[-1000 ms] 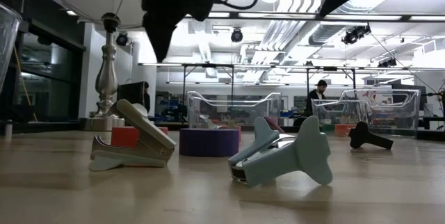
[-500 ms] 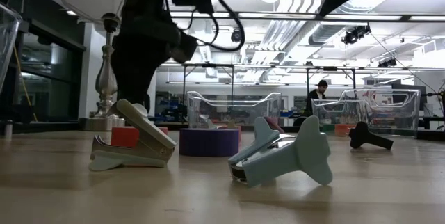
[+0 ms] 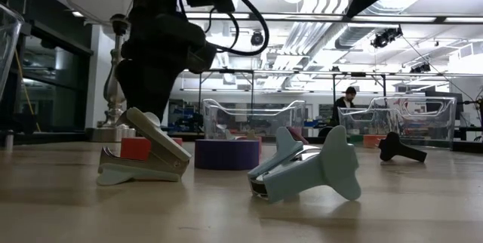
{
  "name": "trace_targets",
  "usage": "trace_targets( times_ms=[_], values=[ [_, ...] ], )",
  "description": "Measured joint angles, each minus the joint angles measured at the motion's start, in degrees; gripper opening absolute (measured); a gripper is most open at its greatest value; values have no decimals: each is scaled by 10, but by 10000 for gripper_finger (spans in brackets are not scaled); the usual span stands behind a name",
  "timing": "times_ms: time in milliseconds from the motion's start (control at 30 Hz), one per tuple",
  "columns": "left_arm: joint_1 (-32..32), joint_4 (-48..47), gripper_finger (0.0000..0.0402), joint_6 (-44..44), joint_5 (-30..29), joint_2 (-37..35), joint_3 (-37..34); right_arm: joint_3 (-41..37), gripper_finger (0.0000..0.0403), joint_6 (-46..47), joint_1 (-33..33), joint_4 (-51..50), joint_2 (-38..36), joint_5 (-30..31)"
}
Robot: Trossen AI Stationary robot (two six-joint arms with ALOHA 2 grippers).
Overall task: Pick and place Stapler, Stapler remover, tape
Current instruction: Put the red tape into the top right transparent bin
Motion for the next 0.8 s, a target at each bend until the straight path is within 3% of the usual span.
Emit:
trace_targets(
  times_ms=[600, 800],
  values=[
    [-4, 64, 260, -18, 10, 0, -61, 0, 320, 7, 0, 0, 0, 0],
    [-2, 68, 211, -18, 10, 0, -61, 0, 320, 12, 0, 0, 0, 2]
  ],
)
